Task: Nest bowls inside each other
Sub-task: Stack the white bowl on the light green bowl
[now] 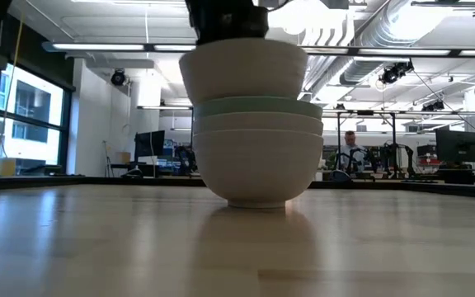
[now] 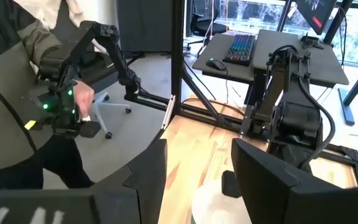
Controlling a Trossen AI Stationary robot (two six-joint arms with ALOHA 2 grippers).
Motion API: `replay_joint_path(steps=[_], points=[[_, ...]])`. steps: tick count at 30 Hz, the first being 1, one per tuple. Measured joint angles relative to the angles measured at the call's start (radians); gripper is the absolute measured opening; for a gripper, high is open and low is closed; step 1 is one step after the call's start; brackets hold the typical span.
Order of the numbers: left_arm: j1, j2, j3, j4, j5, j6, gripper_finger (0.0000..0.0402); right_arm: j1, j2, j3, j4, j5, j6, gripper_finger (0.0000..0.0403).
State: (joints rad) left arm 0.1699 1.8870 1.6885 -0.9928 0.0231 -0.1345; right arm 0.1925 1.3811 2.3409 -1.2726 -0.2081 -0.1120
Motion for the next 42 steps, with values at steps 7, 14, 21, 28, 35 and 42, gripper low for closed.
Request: replay_joint_path(steps=[7,14,21,28,35,42], points=[[0.010,0.052,0.001,0.031,0.000,-0.001,0.0000,0.000,0.000,0.000,-0.011,0.000,-0.022,0.0171],[0.019,0.052,0.000,0.102,0.000,-0.020,0.0000,0.000,0.000,0.000,-0.021,0.000,-0.027,0.0171],[0.021,0.052,0.000,0.101,0.001,-0.019,0.0000,0.000,0.000,0.000,-0.022,0.000,-0.025,0.0171],[0.019,0.064,0.000,0.076,0.008,-0.019,0.0000,0.000,0.000,0.000,-0.022,0.000,-0.027,0.0171],[0.008,0.116,0.003,0.064,0.029,-0.013,0.0000,0.000,0.000,0.000,-0.024,0.000,-0.023,0.0171],[0.004,0.115,0.001,0.071,0.016,-0.002,0.0012,0.000,0.000,0.000,-0.027,0.000,-0.020,0.0171]])
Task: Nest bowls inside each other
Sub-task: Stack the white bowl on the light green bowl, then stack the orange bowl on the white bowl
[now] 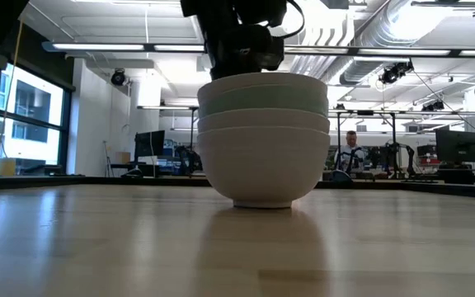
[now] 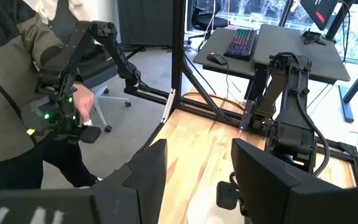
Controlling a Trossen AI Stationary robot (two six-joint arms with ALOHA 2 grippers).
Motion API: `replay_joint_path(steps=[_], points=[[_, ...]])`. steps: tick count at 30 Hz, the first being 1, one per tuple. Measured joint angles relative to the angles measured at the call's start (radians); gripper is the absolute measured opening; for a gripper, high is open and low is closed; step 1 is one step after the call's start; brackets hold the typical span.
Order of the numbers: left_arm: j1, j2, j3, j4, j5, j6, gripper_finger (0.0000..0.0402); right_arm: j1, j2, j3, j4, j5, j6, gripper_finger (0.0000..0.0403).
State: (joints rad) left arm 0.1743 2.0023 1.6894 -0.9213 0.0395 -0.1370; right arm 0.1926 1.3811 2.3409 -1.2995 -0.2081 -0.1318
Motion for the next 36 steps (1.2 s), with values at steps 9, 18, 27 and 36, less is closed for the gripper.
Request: replay_joint_path(steps=[9,18,27,36], points=[[0.015,-0.039,-0.002,-0.006,-0.005,0.012,0.0094,0.000,0.000,0.000,-0.002,0.000,-0.004,0.0171],[0.015,-0.064,0.040,-0.069,0.078,0.071,0.0162,0.000,0.000,0.000,-0.131,0.081,0.068,0.0171],[-0.003,-0.096,0.216,-0.243,0.119,0.231,0.0174,0.000,0.000,0.000,-0.270,0.129,0.246,0.0171],[-0.024,-0.222,0.269,-0.361,0.125,0.288,0.0174,0.000,-0.014,-0.001,-0.271,0.128,0.341,0.0171]])
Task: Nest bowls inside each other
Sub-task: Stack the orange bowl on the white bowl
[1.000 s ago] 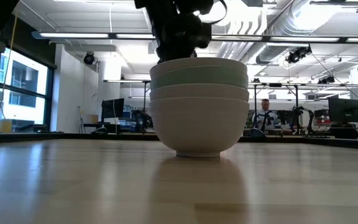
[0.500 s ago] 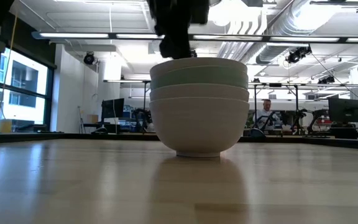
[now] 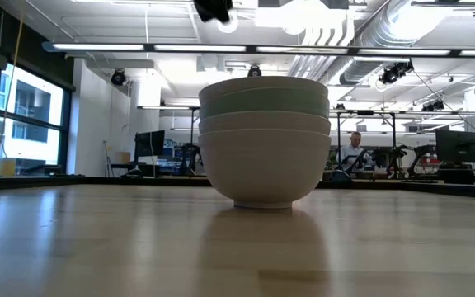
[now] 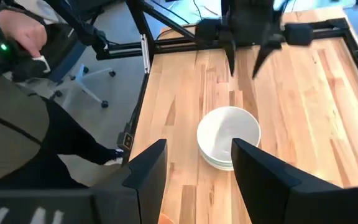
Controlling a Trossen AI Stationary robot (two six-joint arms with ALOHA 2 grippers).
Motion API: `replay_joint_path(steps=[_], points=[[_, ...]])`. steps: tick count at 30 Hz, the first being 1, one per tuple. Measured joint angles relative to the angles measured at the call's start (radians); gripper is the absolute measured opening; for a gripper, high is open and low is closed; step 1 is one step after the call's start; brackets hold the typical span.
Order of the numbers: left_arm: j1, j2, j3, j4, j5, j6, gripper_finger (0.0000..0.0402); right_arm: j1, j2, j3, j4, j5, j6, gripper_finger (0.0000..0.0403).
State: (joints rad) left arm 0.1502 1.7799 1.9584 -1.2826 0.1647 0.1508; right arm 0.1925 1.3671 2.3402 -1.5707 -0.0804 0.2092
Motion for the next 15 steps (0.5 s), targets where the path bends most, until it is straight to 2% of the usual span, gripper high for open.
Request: replay_joint_path(steps=[5,15], points=[[-0.008,-0.100,-0.001,0.041,0.045,-0.008,0.0174,0.000,-0.031,0.000,0.000,0.054,-0.007,0.0171],[-0.041,-0.288,-0.001,0.131,0.025,-0.069,0.0174,0.000,-0.139,-0.010,0.003,0.139,-0.008,0.0171]])
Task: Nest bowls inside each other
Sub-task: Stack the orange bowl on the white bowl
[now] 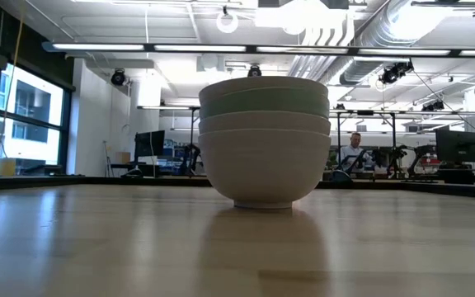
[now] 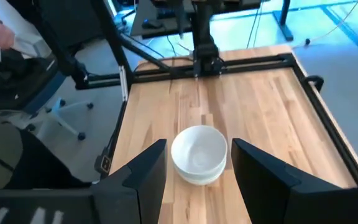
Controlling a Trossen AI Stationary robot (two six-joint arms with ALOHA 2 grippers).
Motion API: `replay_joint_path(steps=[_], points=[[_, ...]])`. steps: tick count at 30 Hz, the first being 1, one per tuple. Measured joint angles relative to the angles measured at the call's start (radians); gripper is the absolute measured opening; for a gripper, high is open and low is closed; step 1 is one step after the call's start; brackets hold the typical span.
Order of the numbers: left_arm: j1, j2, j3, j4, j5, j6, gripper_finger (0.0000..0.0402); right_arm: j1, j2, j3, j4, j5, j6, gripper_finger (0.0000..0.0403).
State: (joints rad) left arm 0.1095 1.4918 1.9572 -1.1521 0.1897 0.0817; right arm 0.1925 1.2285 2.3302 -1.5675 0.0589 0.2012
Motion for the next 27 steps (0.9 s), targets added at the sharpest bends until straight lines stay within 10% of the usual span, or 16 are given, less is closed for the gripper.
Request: replay_joint_path(steps=[27], points=[[-0.115,-0.145,0.000,-0.001,-0.276,-0.219,0.0174,0.000,-0.683,-1.303,0.471,-0.287,0.429,0.0171]])
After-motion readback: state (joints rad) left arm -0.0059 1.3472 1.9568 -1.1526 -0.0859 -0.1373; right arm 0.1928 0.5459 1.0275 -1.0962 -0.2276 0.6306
